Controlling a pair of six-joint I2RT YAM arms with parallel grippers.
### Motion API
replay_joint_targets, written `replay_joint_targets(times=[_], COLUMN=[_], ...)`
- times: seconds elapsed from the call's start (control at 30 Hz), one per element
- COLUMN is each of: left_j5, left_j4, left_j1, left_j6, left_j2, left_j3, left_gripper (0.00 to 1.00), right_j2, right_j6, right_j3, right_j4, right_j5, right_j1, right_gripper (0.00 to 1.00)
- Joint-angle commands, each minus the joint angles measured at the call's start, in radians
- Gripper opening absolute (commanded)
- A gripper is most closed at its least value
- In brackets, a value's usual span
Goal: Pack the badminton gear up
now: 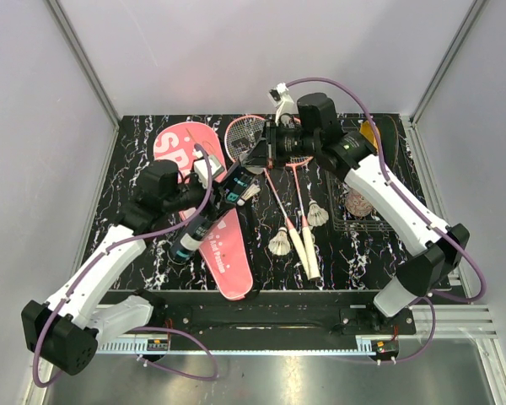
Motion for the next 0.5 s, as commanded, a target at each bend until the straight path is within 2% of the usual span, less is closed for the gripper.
replay_joint_targets(times=[0.0,0.2,0.47], left_j5=[-0.038,-0.075,-0.072], left_j4=[0.076,0.061,0.053], left_j1=[-0.014,-0.019,-0.023], left_j6=[-0.005,0.025,0.038], left_j2=[0.003,-0.008,-0.014], left_j3=[-0.003,-0.018,-0.021], left_gripper=[0.0,0.0,0.0], right_j2=[-0.109,-0.24,-0.286], right_j6=[0.096,0.201,0.33], right_j3=[-0.066,-0.156,-0.273], right_j4=[0.074,0.169,0.284], right_j5=[0.083,0.152,0.025], right_j1=[0.018,-0.014,-0.094], right_gripper=[0.0,0.0,0.0])
